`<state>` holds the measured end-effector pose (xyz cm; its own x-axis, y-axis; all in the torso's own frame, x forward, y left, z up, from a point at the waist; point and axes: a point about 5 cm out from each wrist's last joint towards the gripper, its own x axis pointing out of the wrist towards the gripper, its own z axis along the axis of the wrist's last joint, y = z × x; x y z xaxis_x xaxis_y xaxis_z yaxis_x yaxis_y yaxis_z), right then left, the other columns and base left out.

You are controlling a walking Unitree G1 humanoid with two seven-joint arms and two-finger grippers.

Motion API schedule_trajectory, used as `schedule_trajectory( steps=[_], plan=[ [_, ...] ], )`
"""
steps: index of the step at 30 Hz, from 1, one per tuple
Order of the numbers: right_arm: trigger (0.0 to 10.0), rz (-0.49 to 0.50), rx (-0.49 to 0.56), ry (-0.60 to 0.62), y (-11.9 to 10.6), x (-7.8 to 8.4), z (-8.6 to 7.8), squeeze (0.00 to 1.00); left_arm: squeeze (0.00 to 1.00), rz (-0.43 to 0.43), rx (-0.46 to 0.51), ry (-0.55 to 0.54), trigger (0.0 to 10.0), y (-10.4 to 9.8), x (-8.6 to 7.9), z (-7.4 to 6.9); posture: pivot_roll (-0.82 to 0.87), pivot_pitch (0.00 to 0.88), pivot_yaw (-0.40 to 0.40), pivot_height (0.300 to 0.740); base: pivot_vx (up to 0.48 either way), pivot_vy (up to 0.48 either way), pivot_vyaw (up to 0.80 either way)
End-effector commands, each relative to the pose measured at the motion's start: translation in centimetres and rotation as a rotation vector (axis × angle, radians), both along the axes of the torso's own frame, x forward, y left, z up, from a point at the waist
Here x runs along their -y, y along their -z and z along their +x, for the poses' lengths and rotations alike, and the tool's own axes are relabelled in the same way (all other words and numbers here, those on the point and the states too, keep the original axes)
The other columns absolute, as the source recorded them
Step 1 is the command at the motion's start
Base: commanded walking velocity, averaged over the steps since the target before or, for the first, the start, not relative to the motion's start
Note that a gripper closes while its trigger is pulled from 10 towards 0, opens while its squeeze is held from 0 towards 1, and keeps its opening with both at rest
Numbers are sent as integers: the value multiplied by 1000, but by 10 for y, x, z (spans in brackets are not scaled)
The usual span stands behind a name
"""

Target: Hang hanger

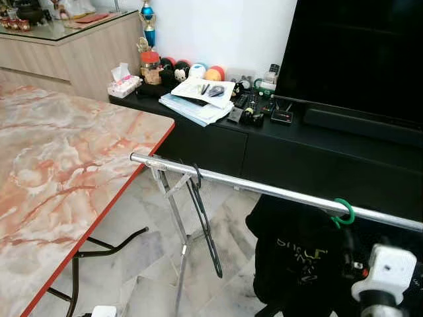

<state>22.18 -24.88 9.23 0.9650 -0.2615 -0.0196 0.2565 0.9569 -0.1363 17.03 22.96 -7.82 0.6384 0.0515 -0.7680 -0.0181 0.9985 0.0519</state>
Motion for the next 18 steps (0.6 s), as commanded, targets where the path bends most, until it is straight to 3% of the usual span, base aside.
schedule_trajectory(
  steps=[1, 4, 6, 9, 11, 18],
  plan=[
    [10000, 23, -83, -52, 4, 8, 2, 0, 0, -2, -25, 8, 10000, 3, 2, -4, -48, 85, 1, 740, 0, 0, 0],
    [10000, 22, -134, -168, 2, 10, 7, 0, 0, -2, -25, 10, 10000, 3, 3, -3, -47, 84, 0, 740, 0, 0, 0],
    [10000, 11, -270, -264, 12, 13, 6, 0, 0, -1, -26, 16, 10000, 3, 3, -4, -46, 82, 0, 740, 0, 0, 0],
    [10000, 13, -341, -271, 19, 18, 4, 0, 0, -1, -27, 16, 10000, 3, 3, -4, -41, 81, 0, 740, 0, 0, 0],
    [10000, 3, -420, -260, 22, 31, 1, 0, 0, 3, -31, 15, 10000, 3, 1, -5, -38, 81, 2, 740, 0, 0, 0],
    [10000, -27, -510, -259, 17, 48, -2, 0, 0, 9, -42, 19, 10000, 3, -2, -7, -47, 76, 7, 740, 0, 0, 0]
  ],
)
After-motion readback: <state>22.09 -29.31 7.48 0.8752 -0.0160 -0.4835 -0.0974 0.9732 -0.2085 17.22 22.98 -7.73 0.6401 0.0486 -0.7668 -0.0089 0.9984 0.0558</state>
